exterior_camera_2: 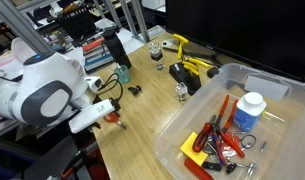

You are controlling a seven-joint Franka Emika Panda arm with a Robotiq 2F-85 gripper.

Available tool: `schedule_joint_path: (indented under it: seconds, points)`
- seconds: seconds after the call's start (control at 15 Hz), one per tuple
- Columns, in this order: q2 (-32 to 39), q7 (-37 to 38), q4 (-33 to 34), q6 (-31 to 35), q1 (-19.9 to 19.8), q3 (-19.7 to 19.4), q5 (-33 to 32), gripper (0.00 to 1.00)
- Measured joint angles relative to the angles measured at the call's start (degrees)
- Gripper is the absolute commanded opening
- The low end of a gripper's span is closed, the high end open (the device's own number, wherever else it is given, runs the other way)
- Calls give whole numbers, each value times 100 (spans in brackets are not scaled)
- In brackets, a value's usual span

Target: Remove the scissors from the desk and put it in the clear container on the right

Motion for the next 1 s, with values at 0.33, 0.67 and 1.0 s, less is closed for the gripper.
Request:
schedule_joint_path:
  seconds: [0.33,0.67,1.0]
  points:
    - [172,0,110,52,125,-106,0,100]
    - [389,74,251,71,196,-185,-148,100]
    - [565,175,360,71,283,-299,-309,90]
